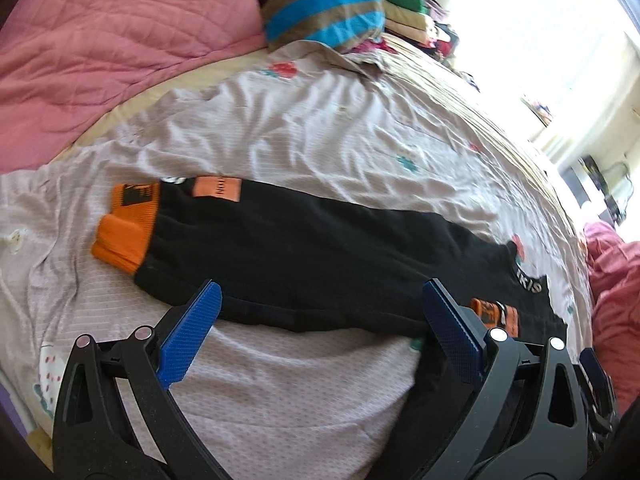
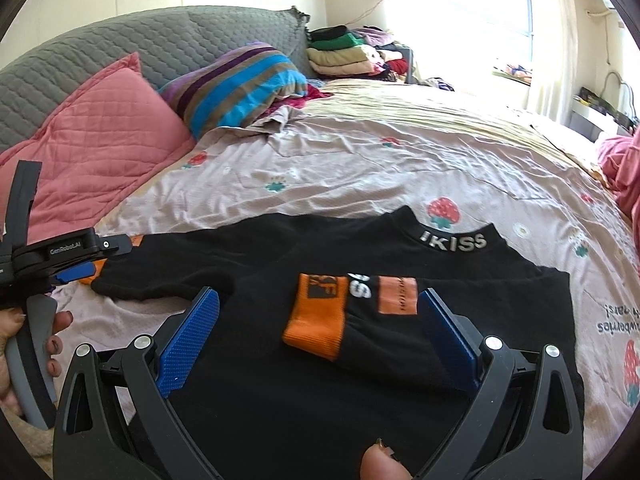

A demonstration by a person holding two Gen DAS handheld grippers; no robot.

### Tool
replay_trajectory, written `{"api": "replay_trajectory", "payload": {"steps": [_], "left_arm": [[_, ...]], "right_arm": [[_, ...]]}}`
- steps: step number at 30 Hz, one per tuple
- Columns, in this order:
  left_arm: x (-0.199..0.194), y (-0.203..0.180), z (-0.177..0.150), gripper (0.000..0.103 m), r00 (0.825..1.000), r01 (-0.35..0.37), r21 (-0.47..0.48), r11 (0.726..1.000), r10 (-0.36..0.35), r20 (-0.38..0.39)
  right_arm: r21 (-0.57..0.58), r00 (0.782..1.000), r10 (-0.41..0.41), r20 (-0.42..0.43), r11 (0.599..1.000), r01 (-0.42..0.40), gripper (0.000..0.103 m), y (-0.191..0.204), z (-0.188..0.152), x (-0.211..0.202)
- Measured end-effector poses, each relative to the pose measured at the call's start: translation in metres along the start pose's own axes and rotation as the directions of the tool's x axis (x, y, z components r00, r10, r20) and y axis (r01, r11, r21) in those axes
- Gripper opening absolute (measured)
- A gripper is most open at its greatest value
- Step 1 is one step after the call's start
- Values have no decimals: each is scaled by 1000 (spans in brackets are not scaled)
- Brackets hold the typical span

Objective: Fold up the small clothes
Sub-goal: 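Move the left tool to the orange cuff of the other sleeve, then close the left tool on the orange cuff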

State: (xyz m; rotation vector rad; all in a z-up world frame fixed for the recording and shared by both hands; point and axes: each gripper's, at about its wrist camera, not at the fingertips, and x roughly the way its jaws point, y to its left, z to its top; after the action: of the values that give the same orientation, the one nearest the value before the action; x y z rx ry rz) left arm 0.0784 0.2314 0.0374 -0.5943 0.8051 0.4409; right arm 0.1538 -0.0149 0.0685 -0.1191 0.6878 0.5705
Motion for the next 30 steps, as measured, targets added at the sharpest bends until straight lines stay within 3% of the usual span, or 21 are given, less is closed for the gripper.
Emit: {"api": "replay_trajectory", "payload": {"steps": [20, 30], "left_arm": [[11, 53, 11, 94, 992, -125, -153, 980, 125, -12], [47, 77, 8, 94, 975, -216, -217, 952, 198, -102]], "right_arm": [[-78, 995, 79, -61, 993, -84, 99, 52, 17, 50], [-55, 992, 91, -91, 994, -96, 99, 58, 14, 64]]}}
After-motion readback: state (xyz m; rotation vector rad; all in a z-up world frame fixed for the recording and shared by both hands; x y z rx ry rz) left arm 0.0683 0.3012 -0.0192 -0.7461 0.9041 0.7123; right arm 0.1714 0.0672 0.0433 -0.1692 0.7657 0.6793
